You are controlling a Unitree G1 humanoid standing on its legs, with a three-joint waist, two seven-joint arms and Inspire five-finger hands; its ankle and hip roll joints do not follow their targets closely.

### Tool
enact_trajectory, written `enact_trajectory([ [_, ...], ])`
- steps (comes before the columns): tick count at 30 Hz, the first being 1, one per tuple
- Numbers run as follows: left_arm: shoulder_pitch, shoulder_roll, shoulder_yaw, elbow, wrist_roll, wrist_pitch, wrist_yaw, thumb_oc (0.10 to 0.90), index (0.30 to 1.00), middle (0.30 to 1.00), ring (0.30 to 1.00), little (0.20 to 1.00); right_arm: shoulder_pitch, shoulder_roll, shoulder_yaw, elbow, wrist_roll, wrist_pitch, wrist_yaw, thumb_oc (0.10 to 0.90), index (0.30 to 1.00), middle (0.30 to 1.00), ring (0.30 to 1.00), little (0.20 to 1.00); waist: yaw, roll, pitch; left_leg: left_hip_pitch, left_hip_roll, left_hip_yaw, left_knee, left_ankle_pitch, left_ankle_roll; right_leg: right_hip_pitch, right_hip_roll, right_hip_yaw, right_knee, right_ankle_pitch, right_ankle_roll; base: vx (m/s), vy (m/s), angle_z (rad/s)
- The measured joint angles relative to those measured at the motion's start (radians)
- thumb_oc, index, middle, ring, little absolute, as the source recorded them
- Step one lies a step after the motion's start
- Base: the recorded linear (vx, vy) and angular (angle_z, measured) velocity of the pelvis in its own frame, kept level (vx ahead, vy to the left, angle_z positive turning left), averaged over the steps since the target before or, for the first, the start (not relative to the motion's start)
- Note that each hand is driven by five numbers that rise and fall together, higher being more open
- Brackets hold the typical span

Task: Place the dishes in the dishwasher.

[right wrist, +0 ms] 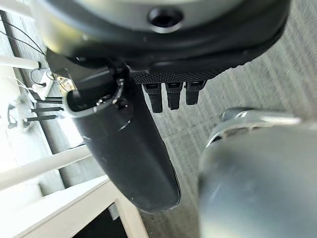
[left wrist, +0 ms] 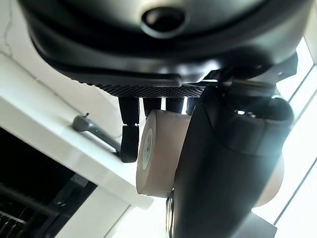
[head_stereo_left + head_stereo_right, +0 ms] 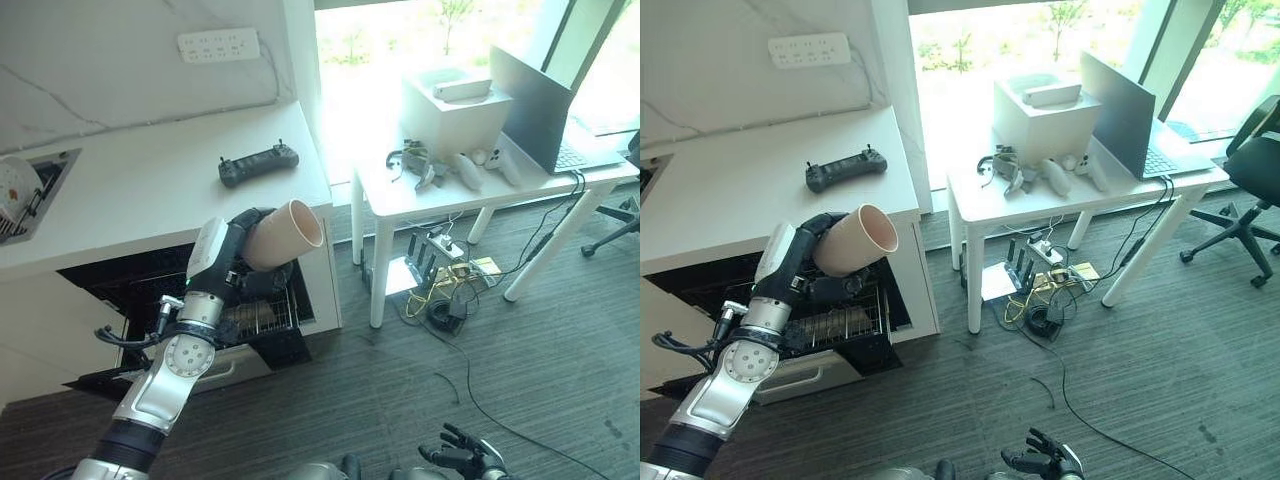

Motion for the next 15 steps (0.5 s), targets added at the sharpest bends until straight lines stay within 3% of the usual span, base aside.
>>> enact_trajectory([
  [1,-0.012,-0.003,-0.018,-0.018,0.000,0.000,-0.004,0.400,0.300,0.300,0.300,0.300,0.000,-0.010,-0.005,-0.006,0.000,0.001,-0.014,0.800,0.900,0.900,0.900,0.900,-0.006,-0.016,0.021,0.009,0.022,0.023,0.045,0.035,-0.006,-0.020,-0.036,-0.012,0.051,-0.021,0.000,-0.20,0.386,0.72],
  [2,-0.031,-0.007,-0.029,-0.024,0.000,-0.005,-0.005,0.400,0.300,0.300,0.300,0.300,-0.030,-0.021,-0.020,0.002,0.001,-0.001,-0.023,0.800,0.900,0.900,0.900,0.900,0.016,-0.011,0.049,-0.001,0.009,-0.010,0.060,0.059,-0.008,-0.041,-0.046,0.018,0.097,-0.024,-0.001,-0.24,0.508,0.57],
  [3,-0.081,-0.006,-0.064,-0.013,0.002,-0.012,-0.005,0.400,0.300,0.300,0.300,0.300,-0.055,-0.014,-0.082,0.028,0.003,-0.002,-0.033,0.800,0.900,0.900,0.900,0.900,0.021,-0.068,0.099,-0.053,-0.035,-0.039,0.134,0.092,-0.168,-0.044,-0.129,0.063,0.077,-0.008,0.011,-0.25,0.747,0.71],
  [4,-0.128,-0.016,-0.106,0.004,0.002,-0.021,-0.005,0.400,0.300,0.300,0.300,0.300,-0.077,-0.025,-0.137,0.039,0.006,-0.001,-0.033,0.800,0.900,0.900,0.900,0.900,0.013,-0.058,0.105,-0.159,0.046,-0.040,0.266,0.037,-0.178,-0.048,-0.143,0.003,0.034,0.036,0.022,-0.18,0.689,0.91],
  [5,-0.142,0.002,-0.120,-0.007,0.004,-0.032,-0.005,0.400,0.300,0.300,0.300,0.300,-0.094,-0.040,-0.138,0.035,0.013,-0.001,-0.044,0.800,0.900,0.900,0.900,0.900,0.015,-0.059,0.119,-0.191,0.153,-0.073,0.279,0.031,-0.183,-0.050,-0.146,0.002,0.018,0.042,0.045,-0.11,0.690,0.65],
  [6,-0.145,0.001,-0.120,0.001,0.008,-0.051,-0.005,0.400,0.300,0.300,0.300,0.300,-0.140,-0.089,-0.148,0.042,0.050,-0.004,-0.053,0.800,0.900,0.900,0.900,0.900,0.010,-0.002,0.153,-0.176,0.321,-0.146,0.213,0.017,-0.196,-0.047,-0.130,0.018,0.030,0.054,0.071,0.01,0.785,0.19],
  [7,-0.151,0.000,-0.130,0.011,0.009,-0.051,-0.005,0.400,0.300,0.300,0.300,0.300,-0.147,-0.122,-0.151,0.033,0.060,-0.010,-0.055,0.800,0.900,0.900,0.900,0.900,-0.002,0.027,0.167,-0.139,0.346,-0.142,0.136,0.024,-0.195,-0.047,-0.155,0.023,0.052,0.052,0.076,0.06,0.771,0.06],
  [8,-0.163,-0.001,-0.134,0.023,0.010,-0.052,-0.017,0.400,0.300,0.300,0.300,0.300,-0.153,-0.135,-0.177,0.050,0.079,-0.030,-0.061,0.800,0.900,0.900,0.900,0.900,-0.017,0.035,0.178,-0.104,0.304,-0.127,0.107,0.063,-0.258,-0.038,-0.203,0.048,0.048,0.075,0.140,0.07,0.752,-0.01],
  [9,-0.181,-0.005,-0.139,0.053,0.009,-0.049,-0.030,0.400,0.300,0.300,0.300,0.300,-0.150,-0.148,-0.217,0.051,0.094,-0.046,-0.073,0.800,0.900,0.900,0.900,0.900,-0.010,0.031,0.182,-0.116,0.241,-0.111,0.151,0.060,-0.230,-0.028,-0.267,0.050,0.044,0.107,0.164,0.06,0.432,0.01],
  [10,-0.204,-0.005,-0.150,0.081,0.009,-0.043,-0.042,0.400,0.300,0.300,0.300,0.300,-0.138,-0.140,-0.238,0.033,0.098,-0.047,-0.085,0.800,0.900,0.900,0.900,0.900,-0.021,0.038,0.178,-0.128,0.198,-0.099,0.207,0.051,-0.189,-0.029,-0.315,0.039,0.057,0.140,0.141,0.06,0.351,-0.11],
  [11,-0.210,0.001,-0.147,0.073,0.008,-0.036,-0.045,0.400,0.300,0.300,0.300,0.300,-0.126,-0.120,-0.223,0.029,0.096,-0.050,-0.098,0.800,0.900,0.900,0.900,0.900,-0.018,0.043,0.171,-0.139,0.160,-0.090,0.240,0.024,-0.147,-0.038,-0.336,0.065,0.034,0.189,0.077,0.07,0.277,-0.02],
  [12,-0.220,0.009,-0.142,0.063,0.008,-0.036,-0.046,0.400,0.300,0.300,0.300,0.300,-0.121,-0.087,-0.197,0.029,0.091,-0.042,-0.101,0.800,0.900,0.900,0.900,0.900,-0.016,0.044,0.169,-0.153,0.146,-0.092,0.246,0.018,-0.119,-0.048,-0.321,0.068,0.033,0.189,0.071,0.05,0.202,-0.09],
  [13,-0.215,0.009,-0.119,0.053,0.008,-0.036,-0.046,0.400,0.300,0.300,0.300,0.300,-0.118,-0.050,-0.167,0.029,0.075,-0.027,-0.098,0.800,0.900,0.900,0.900,0.900,-0.015,0.045,0.169,-0.158,0.144,-0.089,0.241,0.021,-0.102,-0.062,-0.259,0.070,0.071,0.121,0.099,0.03,0.137,-0.10],
  [14,-0.200,0.015,-0.088,0.047,0.008,-0.033,-0.044,0.400,0.300,0.300,0.300,0.300,-0.114,0.007,-0.136,0.023,0.074,-0.020,-0.083,0.800,0.900,0.900,0.900,0.900,-0.006,0.041,0.166,-0.152,0.147,-0.091,0.213,0.029,-0.089,-0.087,-0.139,0.069,0.148,0.025,0.078,0.00,0.026,-0.07],
  [15,-0.199,0.036,-0.085,0.038,0.008,-0.024,-0.045,0.400,0.300,0.300,0.300,0.300,-0.105,0.026,-0.123,0.019,0.074,-0.020,-0.077,0.800,0.900,0.900,0.900,0.900,-0.007,0.034,0.157,-0.152,0.137,-0.084,0.196,0.039,-0.072,-0.094,-0.075,0.064,0.142,-0.003,0.068,0.01,-0.033,-0.14],
])
